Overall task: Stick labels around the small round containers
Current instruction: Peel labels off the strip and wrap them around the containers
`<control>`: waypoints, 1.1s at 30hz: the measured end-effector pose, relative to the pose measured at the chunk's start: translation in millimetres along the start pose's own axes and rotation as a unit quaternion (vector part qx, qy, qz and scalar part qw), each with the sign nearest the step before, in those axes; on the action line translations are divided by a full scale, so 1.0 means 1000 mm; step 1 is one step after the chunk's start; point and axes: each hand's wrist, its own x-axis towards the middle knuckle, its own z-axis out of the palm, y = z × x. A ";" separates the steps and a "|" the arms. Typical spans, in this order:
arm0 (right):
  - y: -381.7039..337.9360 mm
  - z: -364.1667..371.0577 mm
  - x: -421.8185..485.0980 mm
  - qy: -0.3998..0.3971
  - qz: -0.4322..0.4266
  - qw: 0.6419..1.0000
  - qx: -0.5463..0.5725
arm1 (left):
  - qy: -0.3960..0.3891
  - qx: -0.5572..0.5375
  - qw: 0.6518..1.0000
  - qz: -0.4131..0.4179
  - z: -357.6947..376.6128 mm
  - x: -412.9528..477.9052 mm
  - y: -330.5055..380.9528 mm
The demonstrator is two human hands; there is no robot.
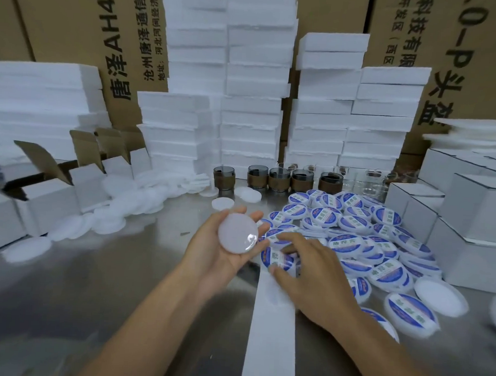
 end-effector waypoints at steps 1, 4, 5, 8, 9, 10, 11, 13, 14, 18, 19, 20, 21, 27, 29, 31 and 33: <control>0.000 -0.001 0.000 0.014 0.009 0.999 0.027 | -0.001 0.011 1.000 0.002 -0.001 0.000 -0.001; 0.001 -0.002 0.000 0.055 0.030 0.994 0.090 | 0.005 0.055 0.998 0.007 -0.002 0.002 -0.002; 0.002 -0.002 0.000 0.065 0.036 0.991 0.109 | 0.007 0.072 0.997 0.005 -0.002 0.003 -0.004; 0.004 -0.002 0.001 0.090 0.045 0.983 0.155 | 0.010 0.136 0.991 -0.002 -0.003 0.007 -0.007; 0.003 -0.002 0.001 0.097 0.047 0.980 0.166 | 0.012 0.161 0.987 -0.004 -0.003 0.009 -0.008; 0.002 -0.003 0.002 0.105 0.049 0.978 0.175 | 0.016 0.194 0.981 0.000 -0.005 0.010 -0.010; 0.001 -0.003 0.003 0.115 0.050 0.975 0.184 | 0.018 0.232 0.972 0.006 -0.006 0.012 -0.012; 0.000 -0.004 0.003 0.134 0.049 0.968 0.205 | 0.015 0.292 0.956 0.015 -0.007 0.014 -0.016; 0.000 -0.004 0.003 0.138 0.048 0.965 0.217 | 0.010 0.310 0.950 0.020 -0.007 0.014 -0.018; -0.003 -0.005 0.001 0.099 0.037 0.964 0.245 | -0.014 0.329 0.944 0.033 -0.008 0.014 -0.021; -0.004 -0.005 0.001 0.085 0.035 0.965 0.244 | -0.016 0.333 0.942 0.035 -0.009 0.014 -0.022; -0.005 -0.005 0.000 0.074 0.034 0.967 0.242 | -0.013 0.341 0.939 0.040 -0.009 0.014 -0.023; -0.005 -0.005 0.000 0.067 0.034 0.968 0.241 | -0.007 0.351 0.935 0.047 -0.010 0.014 -0.023; -0.005 -0.005 0.001 0.092 0.060 0.956 0.271 | -0.015 0.359 0.932 0.051 -0.008 0.012 -0.024; -0.003 -0.006 0.002 0.095 0.059 0.961 0.254 | -0.020 0.368 0.928 0.054 -0.008 0.011 -0.023; -0.002 -0.006 0.002 0.092 0.053 0.966 0.236 | -0.035 0.366 0.928 0.059 -0.008 0.010 -0.023; -0.001 -0.005 0.003 0.091 0.049 0.969 0.226 | -0.046 0.375 0.924 0.066 -0.008 0.009 -0.023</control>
